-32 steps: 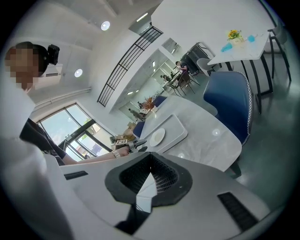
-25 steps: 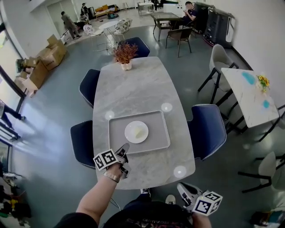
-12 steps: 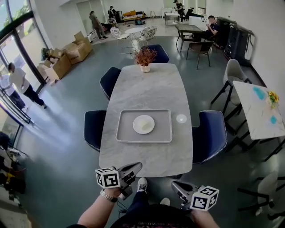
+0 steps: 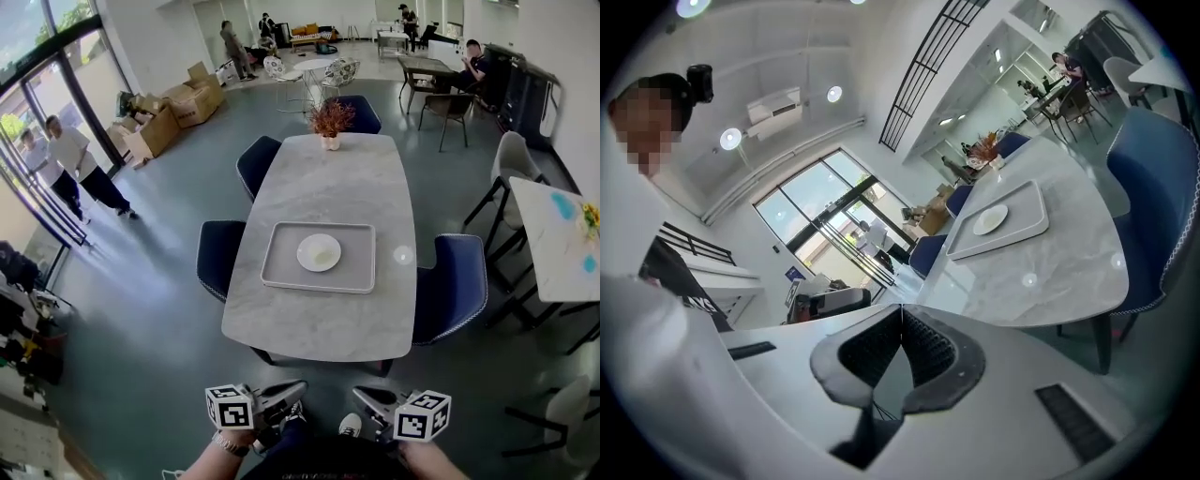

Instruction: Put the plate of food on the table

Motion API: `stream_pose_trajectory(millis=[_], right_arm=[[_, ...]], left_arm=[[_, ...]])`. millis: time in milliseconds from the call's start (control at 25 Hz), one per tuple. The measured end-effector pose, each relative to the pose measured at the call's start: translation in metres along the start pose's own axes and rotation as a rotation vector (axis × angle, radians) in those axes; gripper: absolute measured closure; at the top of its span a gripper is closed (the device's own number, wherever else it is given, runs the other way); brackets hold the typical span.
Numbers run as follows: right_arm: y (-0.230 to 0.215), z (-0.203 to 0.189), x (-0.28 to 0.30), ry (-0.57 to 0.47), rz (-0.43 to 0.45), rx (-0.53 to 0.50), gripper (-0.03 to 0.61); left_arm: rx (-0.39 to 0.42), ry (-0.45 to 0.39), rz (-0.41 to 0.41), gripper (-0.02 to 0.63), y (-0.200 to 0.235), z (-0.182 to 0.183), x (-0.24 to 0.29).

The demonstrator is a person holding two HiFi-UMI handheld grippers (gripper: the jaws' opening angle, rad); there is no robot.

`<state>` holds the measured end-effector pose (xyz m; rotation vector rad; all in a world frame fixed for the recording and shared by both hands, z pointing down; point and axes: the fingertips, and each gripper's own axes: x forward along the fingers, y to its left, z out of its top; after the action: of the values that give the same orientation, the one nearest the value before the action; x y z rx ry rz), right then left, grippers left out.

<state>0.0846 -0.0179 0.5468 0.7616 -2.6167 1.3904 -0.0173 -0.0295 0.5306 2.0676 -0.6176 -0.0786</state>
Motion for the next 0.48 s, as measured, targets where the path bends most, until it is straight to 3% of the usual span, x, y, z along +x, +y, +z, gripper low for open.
stream_pose_trajectory(millis=[480], right_arm=[[0.029, -0.016, 0.036, 0.0, 0.036, 0.032, 0.566]], left_arm=[[0.034, 0.055, -0.043, 0.606, -0.015, -0.014, -0.029]])
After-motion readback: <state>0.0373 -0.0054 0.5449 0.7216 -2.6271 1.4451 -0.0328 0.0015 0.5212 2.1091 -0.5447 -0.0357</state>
